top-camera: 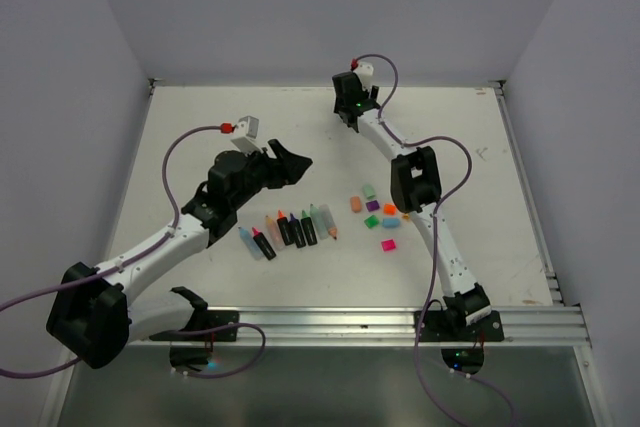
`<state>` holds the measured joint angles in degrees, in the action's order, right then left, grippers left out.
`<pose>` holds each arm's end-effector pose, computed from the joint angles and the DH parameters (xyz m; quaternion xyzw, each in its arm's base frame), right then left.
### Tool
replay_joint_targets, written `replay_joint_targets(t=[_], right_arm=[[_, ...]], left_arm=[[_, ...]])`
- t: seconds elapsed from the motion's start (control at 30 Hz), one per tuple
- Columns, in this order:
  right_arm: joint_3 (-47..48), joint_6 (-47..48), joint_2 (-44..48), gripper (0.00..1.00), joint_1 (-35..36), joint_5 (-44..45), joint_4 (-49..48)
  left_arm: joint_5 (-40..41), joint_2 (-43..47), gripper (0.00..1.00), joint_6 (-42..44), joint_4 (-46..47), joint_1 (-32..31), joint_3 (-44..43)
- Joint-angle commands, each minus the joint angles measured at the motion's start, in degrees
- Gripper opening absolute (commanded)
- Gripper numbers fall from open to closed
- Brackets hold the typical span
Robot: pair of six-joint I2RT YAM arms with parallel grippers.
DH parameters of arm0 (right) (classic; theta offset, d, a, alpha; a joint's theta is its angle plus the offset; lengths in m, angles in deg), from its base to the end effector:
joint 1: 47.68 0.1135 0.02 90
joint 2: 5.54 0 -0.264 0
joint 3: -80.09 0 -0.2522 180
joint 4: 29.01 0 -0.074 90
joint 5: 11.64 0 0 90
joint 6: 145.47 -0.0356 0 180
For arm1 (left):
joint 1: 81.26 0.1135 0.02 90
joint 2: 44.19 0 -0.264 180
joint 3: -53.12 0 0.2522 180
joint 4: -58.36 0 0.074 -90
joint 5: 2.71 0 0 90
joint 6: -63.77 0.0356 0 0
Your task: Open the pen caps
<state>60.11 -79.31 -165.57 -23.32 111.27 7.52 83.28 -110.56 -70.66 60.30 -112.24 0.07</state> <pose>0.5580 0.2314 0.1418 0.1235 0.8571 -0.0548 0.4971 0.2276 -0.1395 0.2757 -0.0685 0.7705 -0.4086 0.4844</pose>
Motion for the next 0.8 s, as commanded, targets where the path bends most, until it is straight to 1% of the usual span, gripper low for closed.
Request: replay_joint_targets(t=[0.0, 0.1, 0.2, 0.27, 0.4, 0.53, 0.6, 0.77], right_arm=[[1.9, 1.4, 0.2, 0.70, -0.3, 3.8, 1.6], [0.4, 1.1, 0.9, 0.70, -0.5, 3.3, 1.1], [-1.3, 1.3, 1.6, 0.69, -1.2, 0.7, -0.5], [-0.9, 1.3, 1.5, 0.66, -1.9, -1.9, -1.1], [-0.8, -1.4, 1.4, 0.52, -3.3, -3.4, 1.0], [-2.9, -2.2, 2.4, 0.51, -4.4, -4.7, 0.9], [-2.7, -1.7, 2.3, 0.47, -4.5, -4.5, 1.5], [-4.3, -1.2, 3.2, 0.46, -4.9, -6.0, 1.4]], left_arm=[[-1.1, 1.6, 0.71, -0.6, 3.5, 0.8, 0.7], [-1.3, 1.6, 0.71, -0.7, 3.6, 0.9, 1.1], [-1.5, 1.7, 0.71, -0.8, 3.6, 1.1, 1.3], [-1.8, 1.7, 0.71, -0.9, 3.7, 1.1, 1.4], [-2.1, 1.4, 0.71, -1.0, 3.8, 1.4, 1.4], [-2.7, 1.1, 0.71, -1.3, 4.1, 1.5, 1.7], [-2.8, 1.0, 0.71, -1.4, 4.2, 1.5, 1.8], [-3.5, 0.7, 0.71, -1.8, 4.7, 1.5, 2.0]])
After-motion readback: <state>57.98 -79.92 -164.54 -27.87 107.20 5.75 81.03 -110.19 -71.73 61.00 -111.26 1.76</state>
